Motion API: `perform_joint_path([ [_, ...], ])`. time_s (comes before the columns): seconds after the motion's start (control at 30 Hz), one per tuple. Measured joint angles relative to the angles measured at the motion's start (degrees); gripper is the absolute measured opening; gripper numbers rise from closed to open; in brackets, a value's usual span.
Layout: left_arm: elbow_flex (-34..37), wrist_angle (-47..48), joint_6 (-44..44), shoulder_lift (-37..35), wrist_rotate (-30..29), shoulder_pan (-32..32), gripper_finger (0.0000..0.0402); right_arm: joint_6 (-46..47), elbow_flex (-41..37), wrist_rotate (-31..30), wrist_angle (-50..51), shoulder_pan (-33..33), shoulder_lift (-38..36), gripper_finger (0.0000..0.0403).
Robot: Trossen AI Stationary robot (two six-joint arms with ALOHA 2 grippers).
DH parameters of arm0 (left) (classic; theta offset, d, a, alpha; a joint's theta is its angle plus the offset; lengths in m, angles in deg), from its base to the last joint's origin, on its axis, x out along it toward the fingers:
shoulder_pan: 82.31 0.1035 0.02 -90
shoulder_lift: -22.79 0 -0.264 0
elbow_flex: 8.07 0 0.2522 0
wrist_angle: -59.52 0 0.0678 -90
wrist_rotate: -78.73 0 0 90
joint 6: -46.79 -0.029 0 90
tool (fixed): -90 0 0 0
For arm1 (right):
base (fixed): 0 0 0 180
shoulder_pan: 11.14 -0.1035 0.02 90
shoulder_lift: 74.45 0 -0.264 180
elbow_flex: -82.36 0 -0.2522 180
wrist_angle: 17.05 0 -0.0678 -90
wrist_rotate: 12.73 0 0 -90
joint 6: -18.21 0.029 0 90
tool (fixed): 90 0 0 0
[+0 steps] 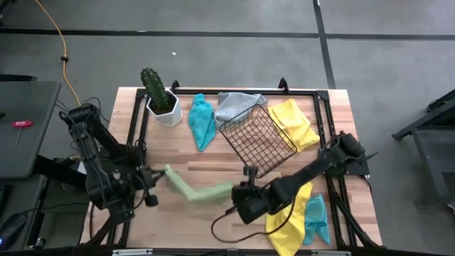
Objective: Fold microfiber towels
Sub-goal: Fold the green microfiber towel
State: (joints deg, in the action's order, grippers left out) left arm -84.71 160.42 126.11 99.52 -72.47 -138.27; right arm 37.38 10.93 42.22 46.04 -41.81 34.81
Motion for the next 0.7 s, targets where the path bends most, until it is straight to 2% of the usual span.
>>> perform_joint_path([
  [0.07,-0.7,3.2,0.4,-0.1,-1.0,1.9,0.0,-0.1,0.0,-1.7,2.1,0.6,-1.8,0.0],
  [0.27,-0.6,2.9,-6.4,-2.6,-5.4,7.6,0.0,-4.7,0.0,-3.4,3.3,2.9,-3.8,0.0],
  [0.37,-0.6,3.1,-6.5,-3.7,-8.1,10.1,0.0,-6.2,0.0,-3.9,2.8,3.8,-4.1,0.0],
  [0.5,2.7,2.8,-1.3,-3.7,-8.6,10.3,0.0,-5.7,0.0,-4.0,3.9,3.2,-4.1,0.0],
  [0.7,9.8,-0.2,12.3,-3.5,-8.0,4.8,0.0,0.4,0.0,-4.1,7.1,-0.1,-4.1,0.0],
])
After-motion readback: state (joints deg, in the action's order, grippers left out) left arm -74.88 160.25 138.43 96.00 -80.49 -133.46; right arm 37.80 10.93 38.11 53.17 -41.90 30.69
